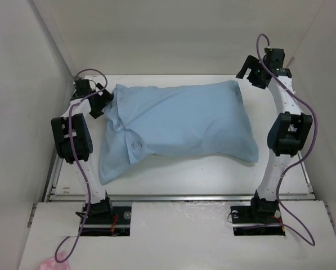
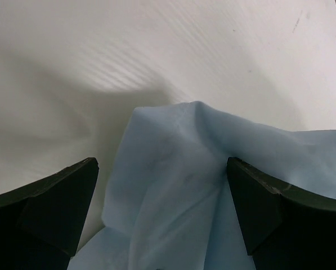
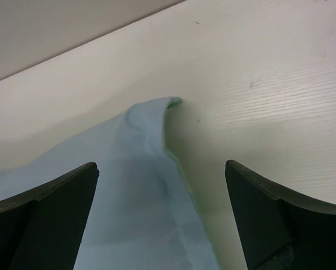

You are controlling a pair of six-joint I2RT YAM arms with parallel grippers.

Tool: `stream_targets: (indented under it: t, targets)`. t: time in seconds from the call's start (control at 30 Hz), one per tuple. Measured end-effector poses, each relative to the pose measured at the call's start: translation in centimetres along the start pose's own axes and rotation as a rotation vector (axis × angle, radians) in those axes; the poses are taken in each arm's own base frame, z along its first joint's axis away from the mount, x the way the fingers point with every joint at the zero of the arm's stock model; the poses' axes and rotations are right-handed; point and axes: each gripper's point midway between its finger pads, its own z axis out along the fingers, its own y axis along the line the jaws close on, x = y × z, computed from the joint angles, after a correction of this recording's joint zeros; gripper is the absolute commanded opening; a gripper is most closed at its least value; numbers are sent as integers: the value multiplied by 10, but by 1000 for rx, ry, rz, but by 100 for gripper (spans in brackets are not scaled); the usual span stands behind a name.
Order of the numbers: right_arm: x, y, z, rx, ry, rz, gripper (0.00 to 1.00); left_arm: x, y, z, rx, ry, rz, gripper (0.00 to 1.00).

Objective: Put the pillow into the pillowcase

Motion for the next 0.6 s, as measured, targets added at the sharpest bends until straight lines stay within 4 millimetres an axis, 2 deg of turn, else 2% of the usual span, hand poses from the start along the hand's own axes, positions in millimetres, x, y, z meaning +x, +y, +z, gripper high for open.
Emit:
stream_targets:
  t: [0.03,0.07,0.1,0.13,0.17,0.2,0.3,0.37,0.4,0.43,0.47,0.53,0.6]
  targets:
    - [2,-9,6,9,8,18,100,2,-6,5,9,7,12,94]
    - [6,-14,12,14,22,29,100,5,-14,9,25,14,24,83]
    - [10,-17,18,14,35,38,100,7,-20,12,45,23,35,44]
    - [16,-18,25,12,52,45,100,10,-28,16,63,28,37,27]
    - [22,-18,32,9,68,51,100,11,-34,18,89,34,49,6]
    - [29,-18,41,3,87,59,100,13,-40,20,116,40,57,0]
    - [55,-16,63,-28,156,89,100,19,-56,22,181,57,79,0]
    - [69,-11,74,-72,192,106,88,19,-63,22,211,55,88,0]
    - [75,-8,79,-103,211,115,77,18,-66,21,228,52,93,0]
    - [78,-3,82,-141,224,123,8,17,-70,20,244,49,96,0]
    - [79,3,83,-185,230,131,0,15,-72,19,257,46,97,0]
    - [74,17,82,-264,234,150,0,7,-84,16,285,49,99,0]
    - [57,30,79,-318,208,140,0,-14,-106,12,327,23,113,0]
